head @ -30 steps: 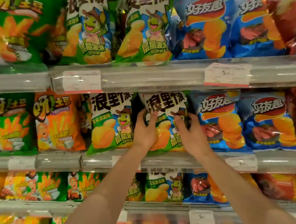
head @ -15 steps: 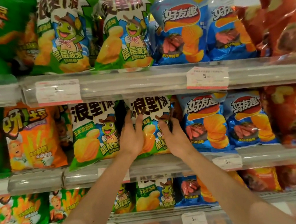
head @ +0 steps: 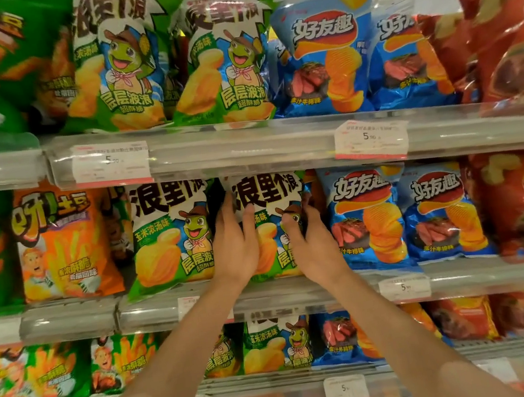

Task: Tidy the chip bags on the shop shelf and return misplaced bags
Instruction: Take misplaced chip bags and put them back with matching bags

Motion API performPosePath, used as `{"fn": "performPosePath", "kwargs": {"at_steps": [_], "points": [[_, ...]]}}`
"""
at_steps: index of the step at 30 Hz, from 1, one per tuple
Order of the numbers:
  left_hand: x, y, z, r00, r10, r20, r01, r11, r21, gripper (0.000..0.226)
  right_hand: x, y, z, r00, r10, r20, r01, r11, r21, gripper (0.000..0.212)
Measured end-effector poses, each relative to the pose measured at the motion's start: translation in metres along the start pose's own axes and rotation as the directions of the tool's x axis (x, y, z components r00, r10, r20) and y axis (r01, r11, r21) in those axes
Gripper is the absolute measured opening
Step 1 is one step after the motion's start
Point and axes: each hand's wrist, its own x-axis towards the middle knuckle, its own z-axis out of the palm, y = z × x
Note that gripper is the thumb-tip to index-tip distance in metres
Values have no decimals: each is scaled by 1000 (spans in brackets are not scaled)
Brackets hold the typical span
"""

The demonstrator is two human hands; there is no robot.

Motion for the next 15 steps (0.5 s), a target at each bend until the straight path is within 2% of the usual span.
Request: {"fn": "performPosePath", "kwargs": {"at_steps": [4, 7, 11, 15], "points": [[-14, 2, -16, 990, 140, -23, -138, 987, 86, 58, -9, -1, -13, 998, -68, -19, 67, 997, -49, 67], [-35, -1, -28, 978, 210, 8, -208, 964, 168, 55, -26, 5, -23, 991, -133, -16, 130, 984, -119, 69], [-75, -9, -41, 970, 235, 56, -242, 947, 209, 48, -65, 23, -29, 961, -266, 74, 276, 919, -281, 65], [-126, -24, -53, 970, 231, 79, -244, 924, 294, 46, -114, 58, -29, 951, -297, 85, 305, 859, -410, 65]]}}
